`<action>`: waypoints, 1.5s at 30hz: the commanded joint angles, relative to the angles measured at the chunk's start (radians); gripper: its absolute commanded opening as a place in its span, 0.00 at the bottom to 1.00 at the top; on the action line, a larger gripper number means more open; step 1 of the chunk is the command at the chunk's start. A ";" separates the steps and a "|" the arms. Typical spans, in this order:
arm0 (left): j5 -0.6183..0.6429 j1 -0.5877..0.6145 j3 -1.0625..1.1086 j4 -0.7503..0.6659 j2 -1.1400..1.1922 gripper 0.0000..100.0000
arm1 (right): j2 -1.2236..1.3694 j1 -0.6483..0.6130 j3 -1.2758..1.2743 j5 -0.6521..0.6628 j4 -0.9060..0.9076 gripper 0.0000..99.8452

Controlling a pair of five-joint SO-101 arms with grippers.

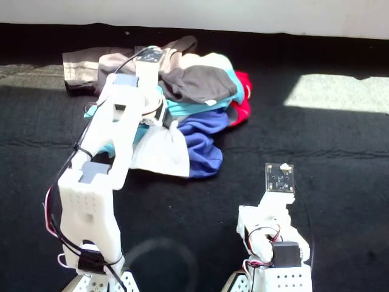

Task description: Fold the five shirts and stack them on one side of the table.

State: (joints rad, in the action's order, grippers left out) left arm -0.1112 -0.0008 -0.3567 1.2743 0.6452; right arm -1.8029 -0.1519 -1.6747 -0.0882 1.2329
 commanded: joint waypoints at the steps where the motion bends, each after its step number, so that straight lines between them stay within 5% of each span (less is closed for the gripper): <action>1: -0.029 0.104 -0.077 0.157 0.033 0.01 | -0.008 0.012 -0.130 -0.003 0.005 0.06; 14: -0.103 0.811 -0.412 0.425 -0.251 0.01 | -0.008 0.012 -0.130 -0.003 0.005 0.06; 25: -0.172 1.283 -0.426 0.270 -0.470 0.01 | -0.008 0.007 -0.130 -0.003 0.004 0.06; 31: -0.172 1.262 -0.423 0.267 -0.453 0.02 | -0.008 -0.015 -0.127 -0.003 0.002 0.06; 39: -0.166 1.136 -0.427 0.339 -0.536 0.33 | -0.008 -0.031 -0.124 0.005 -0.033 0.06; 45: -0.166 0.935 -0.420 0.341 -0.651 0.34 | -0.008 -0.033 -0.108 0.345 -0.105 0.09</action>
State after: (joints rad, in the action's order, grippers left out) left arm -0.2785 1.0441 -0.7434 1.6088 0.0698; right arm -1.8029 -0.1826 -1.6747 0.0898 1.1623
